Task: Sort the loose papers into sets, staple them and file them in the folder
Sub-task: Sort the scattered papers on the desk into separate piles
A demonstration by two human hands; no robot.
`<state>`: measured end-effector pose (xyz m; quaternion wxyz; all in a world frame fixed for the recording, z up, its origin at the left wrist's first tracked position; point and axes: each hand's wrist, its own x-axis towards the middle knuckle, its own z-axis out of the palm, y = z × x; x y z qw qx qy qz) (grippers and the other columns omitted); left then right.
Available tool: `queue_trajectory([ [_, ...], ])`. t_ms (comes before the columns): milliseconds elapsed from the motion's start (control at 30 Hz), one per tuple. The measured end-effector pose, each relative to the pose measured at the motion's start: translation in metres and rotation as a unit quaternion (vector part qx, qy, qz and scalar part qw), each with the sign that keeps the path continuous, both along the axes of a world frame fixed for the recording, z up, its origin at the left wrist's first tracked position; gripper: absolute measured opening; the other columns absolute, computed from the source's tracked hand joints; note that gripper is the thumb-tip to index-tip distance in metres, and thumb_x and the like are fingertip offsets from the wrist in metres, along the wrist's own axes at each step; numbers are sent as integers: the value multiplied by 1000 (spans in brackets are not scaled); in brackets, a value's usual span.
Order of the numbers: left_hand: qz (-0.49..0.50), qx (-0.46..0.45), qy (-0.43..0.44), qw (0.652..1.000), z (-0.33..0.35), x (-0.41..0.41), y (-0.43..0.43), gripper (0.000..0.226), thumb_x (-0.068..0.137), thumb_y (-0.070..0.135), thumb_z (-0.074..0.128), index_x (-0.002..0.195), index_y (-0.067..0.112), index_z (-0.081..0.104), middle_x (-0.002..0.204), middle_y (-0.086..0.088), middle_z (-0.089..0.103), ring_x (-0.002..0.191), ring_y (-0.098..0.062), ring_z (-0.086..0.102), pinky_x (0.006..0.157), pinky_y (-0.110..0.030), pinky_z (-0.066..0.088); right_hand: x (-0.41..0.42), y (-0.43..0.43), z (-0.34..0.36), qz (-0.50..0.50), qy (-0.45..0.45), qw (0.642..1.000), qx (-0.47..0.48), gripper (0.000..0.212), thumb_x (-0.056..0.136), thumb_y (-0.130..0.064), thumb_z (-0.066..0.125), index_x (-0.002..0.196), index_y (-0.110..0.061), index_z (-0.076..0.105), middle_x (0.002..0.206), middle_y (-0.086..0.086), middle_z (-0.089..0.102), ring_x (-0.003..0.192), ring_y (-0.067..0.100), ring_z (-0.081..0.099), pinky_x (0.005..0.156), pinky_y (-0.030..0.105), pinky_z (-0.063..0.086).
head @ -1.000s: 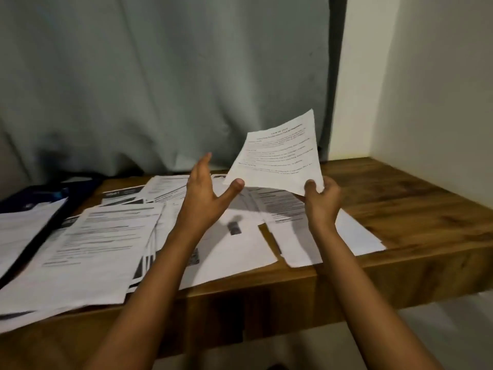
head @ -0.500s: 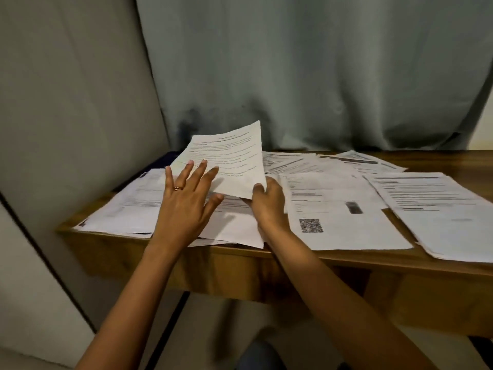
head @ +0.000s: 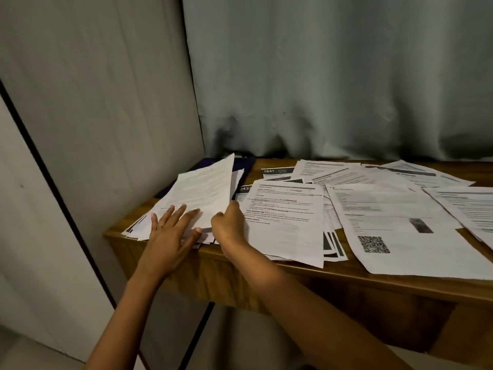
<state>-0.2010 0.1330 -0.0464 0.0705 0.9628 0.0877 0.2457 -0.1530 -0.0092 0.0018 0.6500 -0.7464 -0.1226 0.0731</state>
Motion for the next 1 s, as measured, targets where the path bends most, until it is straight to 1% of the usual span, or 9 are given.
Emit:
queue_trajectory([
  [133, -5, -24, 42, 999, -13, 5, 9, 109, 61, 91, -13, 148, 37, 25, 158, 4, 19, 148, -19, 7, 116, -49, -8, -1, 10, -6, 19, -49, 996, -70, 54, 92, -2, 54, 141, -7, 31, 144, 9, 42, 131, 24, 44, 95, 22, 43],
  [233, -3, -36, 70, 997, -21, 8, 15, 111, 57, 92, -15, 148, 40, 22, 158, 4, 17, 148, -20, 7, 115, -52, -10, 1, 14, -12, -1, -134, 969, -209, 66, 91, -17, 58, 145, -7, 22, 147, 12, 31, 134, 27, 30, 106, 32, 33],
  [333, 3, -18, 79, 997, -26, 9, 22, 107, 60, 91, -16, 147, 42, 21, 158, 5, 18, 148, -19, 9, 114, -51, -14, 8, 16, -15, 2, -161, 944, -288, 60, 93, -25, 54, 143, -6, 26, 147, 13, 30, 133, 29, 28, 108, 36, 28],
  [500, -4, -22, 62, 998, -22, 8, 25, 109, 62, 90, -13, 142, 33, 35, 156, 4, 28, 146, -18, 17, 113, -51, -17, 14, 18, -16, 44, -146, 940, -306, 41, 97, -23, 47, 132, -1, 42, 137, 16, 45, 125, 32, 41, 104, 38, 35],
  [600, 0, -25, 48, 999, -17, 9, 24, 93, 71, 84, -5, 129, 29, 42, 146, 2, 43, 141, -21, 30, 112, -54, -15, 14, 21, -20, 58, -149, 937, -312, 42, 97, -22, 47, 132, 1, 43, 137, 18, 44, 127, 33, 41, 106, 40, 38],
  [700, 14, -44, 39, 998, -16, 12, 19, 72, 79, 68, 0, 121, 29, 43, 136, 0, 52, 133, -22, 40, 112, -61, -7, 14, 20, -22, 93, -137, 931, -326, 47, 97, -24, 46, 136, 2, 40, 143, 20, 39, 135, 33, 31, 113, 43, 28],
  [800, 29, -51, 31, 998, -13, 18, 9, 76, 79, 65, -2, 128, 26, 41, 139, -3, 51, 133, -23, 41, 112, -61, -6, 14, 15, -17, 115, -129, 928, -330, 51, 99, -25, 42, 142, 0, 32, 151, 20, 27, 143, 33, 15, 118, 46, 14],
  [900, 23, -60, 19, 998, -8, 26, -9, 79, 80, 67, -2, 134, 25, 39, 144, -3, 47, 134, -24, 40, 113, -58, -6, 16, -5, -9, 101, -167, 934, -298, 53, 101, -22, 39, 148, -4, 23, 159, 16, 9, 147, 29, -5, 120, 43, 0],
  [1000, -20, -78, -3, 997, 1, 37, -38, 76, 83, 70, 3, 134, 26, 39, 142, -3, 48, 133, -24, 42, 114, -56, -4, 21, -45, 0, 72, -209, 939, -261, 50, 102, -24, 37, 149, -8, 26, 160, 11, 6, 147, 24, -8, 118, 39, -1],
])
